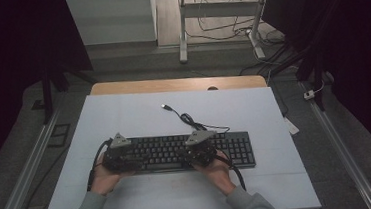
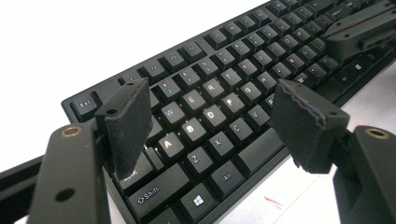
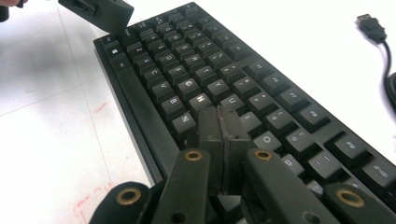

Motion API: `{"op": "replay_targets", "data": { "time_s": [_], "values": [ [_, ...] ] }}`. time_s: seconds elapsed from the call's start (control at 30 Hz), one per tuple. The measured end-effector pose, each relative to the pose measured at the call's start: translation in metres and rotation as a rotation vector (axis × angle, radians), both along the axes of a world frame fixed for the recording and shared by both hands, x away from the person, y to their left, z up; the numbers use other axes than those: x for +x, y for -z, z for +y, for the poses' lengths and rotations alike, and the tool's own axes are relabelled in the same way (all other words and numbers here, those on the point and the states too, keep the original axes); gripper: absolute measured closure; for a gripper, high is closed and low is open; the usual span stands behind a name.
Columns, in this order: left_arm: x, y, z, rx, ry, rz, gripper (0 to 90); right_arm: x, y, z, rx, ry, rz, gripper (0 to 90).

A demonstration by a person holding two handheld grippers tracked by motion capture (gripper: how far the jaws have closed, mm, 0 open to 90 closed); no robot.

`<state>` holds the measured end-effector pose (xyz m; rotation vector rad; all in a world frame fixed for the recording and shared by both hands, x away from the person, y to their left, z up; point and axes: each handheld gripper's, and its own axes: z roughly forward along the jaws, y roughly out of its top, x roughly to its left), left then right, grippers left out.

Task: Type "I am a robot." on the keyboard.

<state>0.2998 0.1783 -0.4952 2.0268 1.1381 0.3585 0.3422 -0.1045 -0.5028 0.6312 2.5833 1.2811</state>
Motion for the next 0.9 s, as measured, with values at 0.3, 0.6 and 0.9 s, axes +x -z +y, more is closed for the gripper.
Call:
{"op": "replay_targets", "data": {
  "time_s": [0.3,0.6,0.9],
  "values": [
    [0.0,0.0,0.001,0.002,-0.001,0.0,28.6,0.0,-0.003,-0.029,0.013,0.043,-0.007,74.5],
    [0.0,0.0,0.002,0.001,-0.003,-0.001,28.6,-0.002,-0.004,-0.054,0.011,0.086,-0.017,52.5],
    [0.0,-0.001,0.003,-0.005,-0.006,-0.003,28.6,-0.005,-0.004,-0.075,0.02,0.132,-0.022,45.6]
  ]
}}
